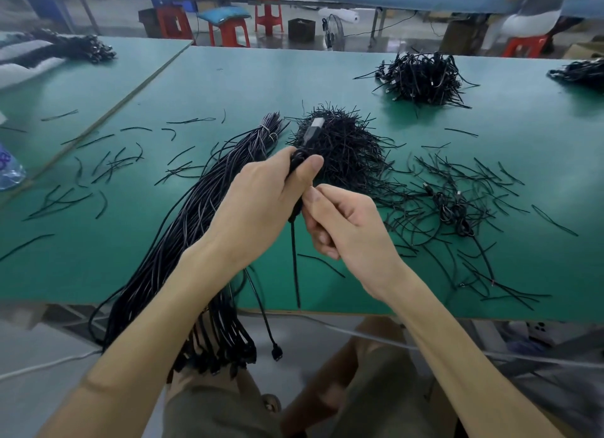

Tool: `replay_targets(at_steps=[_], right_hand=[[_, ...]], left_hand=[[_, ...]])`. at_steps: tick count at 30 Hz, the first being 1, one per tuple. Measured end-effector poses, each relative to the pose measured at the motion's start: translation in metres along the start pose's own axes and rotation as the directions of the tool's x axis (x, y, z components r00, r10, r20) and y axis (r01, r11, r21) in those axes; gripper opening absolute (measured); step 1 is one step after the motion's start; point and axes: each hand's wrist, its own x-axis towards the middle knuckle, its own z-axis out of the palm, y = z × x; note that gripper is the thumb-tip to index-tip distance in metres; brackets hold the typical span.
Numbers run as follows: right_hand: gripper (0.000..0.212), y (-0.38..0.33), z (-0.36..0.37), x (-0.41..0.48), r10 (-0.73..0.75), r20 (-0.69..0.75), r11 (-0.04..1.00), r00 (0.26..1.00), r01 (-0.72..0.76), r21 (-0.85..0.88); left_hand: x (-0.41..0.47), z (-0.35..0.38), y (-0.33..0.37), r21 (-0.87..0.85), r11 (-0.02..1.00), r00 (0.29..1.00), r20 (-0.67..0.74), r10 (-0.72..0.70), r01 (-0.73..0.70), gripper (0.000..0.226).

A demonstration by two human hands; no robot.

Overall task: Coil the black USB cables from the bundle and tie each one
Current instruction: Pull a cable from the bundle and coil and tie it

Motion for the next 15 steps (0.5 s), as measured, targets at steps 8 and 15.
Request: replay_targets(at_steps=[8, 15], right_hand=[[0.036, 0.015, -0.008, -0.007, -0.051, 0.095, 0.891, 0.994, 0.089, -0.446], [0.031, 0.017, -0.010, -0.013, -0.030, 0.207, 0.576, 0.978, 0.186, -0.796]], left_hand=[[0.000, -0.001, -0.014, -0.208, 0.945, 0.908, 0.389, -0.158, 0.254, 0.054], [-0.009, 0.002, -0.025, -0.266, 0.791, 0.692, 0.675, -0.255, 0.551, 0.059]])
